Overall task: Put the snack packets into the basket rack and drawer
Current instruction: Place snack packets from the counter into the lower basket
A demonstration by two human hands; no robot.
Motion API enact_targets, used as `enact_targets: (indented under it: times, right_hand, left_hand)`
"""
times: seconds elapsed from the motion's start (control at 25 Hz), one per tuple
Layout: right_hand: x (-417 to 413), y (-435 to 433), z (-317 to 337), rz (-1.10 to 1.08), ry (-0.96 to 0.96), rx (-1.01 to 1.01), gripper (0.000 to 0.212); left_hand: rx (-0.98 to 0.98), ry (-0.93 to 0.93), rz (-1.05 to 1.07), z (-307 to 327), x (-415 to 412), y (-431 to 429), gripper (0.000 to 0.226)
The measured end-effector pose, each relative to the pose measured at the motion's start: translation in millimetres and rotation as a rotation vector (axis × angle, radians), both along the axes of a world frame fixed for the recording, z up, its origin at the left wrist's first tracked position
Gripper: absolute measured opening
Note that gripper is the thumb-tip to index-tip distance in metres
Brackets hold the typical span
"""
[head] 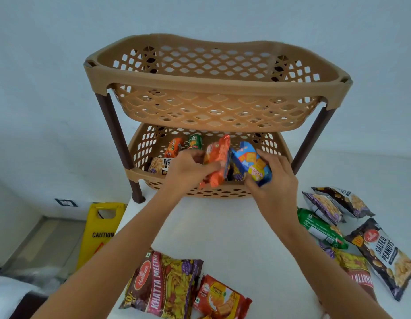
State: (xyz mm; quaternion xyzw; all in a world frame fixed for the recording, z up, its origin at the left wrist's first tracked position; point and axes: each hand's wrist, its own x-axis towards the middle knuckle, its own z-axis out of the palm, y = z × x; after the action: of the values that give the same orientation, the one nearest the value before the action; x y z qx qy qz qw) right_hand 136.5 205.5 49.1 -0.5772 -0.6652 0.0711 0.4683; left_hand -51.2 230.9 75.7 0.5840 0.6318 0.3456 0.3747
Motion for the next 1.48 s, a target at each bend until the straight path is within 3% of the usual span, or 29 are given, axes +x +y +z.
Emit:
enact_targets:
  times: [0.12, 0.28, 0.44, 0.56, 0.72, 0.92, 1.04, 1.2, 1.32, 1.48]
  right_hand:
    - [-4, 48, 8, -0.003, -0.03, -0.078, 0.051]
    - [-10, 107, 2, -0.065, -0.051, -0.163, 0.047]
    - [-11, 162, -14, -0.137, 0.102, -0.43, 0.048]
    - [-17, 190, -28, -0.129, 0.136, -0.654, 0.052]
    - [-29, 196, -33, -0.246, -0.093, -0.669, 0.056]
    - [-32, 191, -40, -0.203, -0.163, -0.597, 0.076]
    - [-28, 180, -32, -0.186, -0.085, -0.511, 0.059]
    - [-20, 145, -8, -0.104, -0.04, -0.205, 0.028]
    - [-12, 105, 3, -0.015, -0.113, -0.039, 0.025]
    - [-2, 32, -5, 0.054, -0.073, 0.088, 0.016]
  left_hand:
    - [0.079, 0.093, 0.073, -2, 9, 49, 0.041]
    - [0.138, 0.318, 0.156, -21, 26, 107, 0.069]
    - [0.083, 0.588, 0.039, -41, 39, 148, 0.051]
    - [0.026, 0.568, 0.09, -54, 42, 160, 0.044]
    - [-0.039, 0.507, 0.193, -67, 45, 161, 0.039]
    - [-0.021, 0.472, 0.215, -63, 43, 156, 0.037]
    - [0.018, 0.415, 0.215, -51, 40, 146, 0.036]
    - [0.093, 0.294, 0.207, -32, 32, 117, 0.038]
    - [0.173, 0.304, 0.127, -21, 22, 85, 0.032]
    - [0.273, 0.272, 0.052, -26, 19, 34, 0.035]
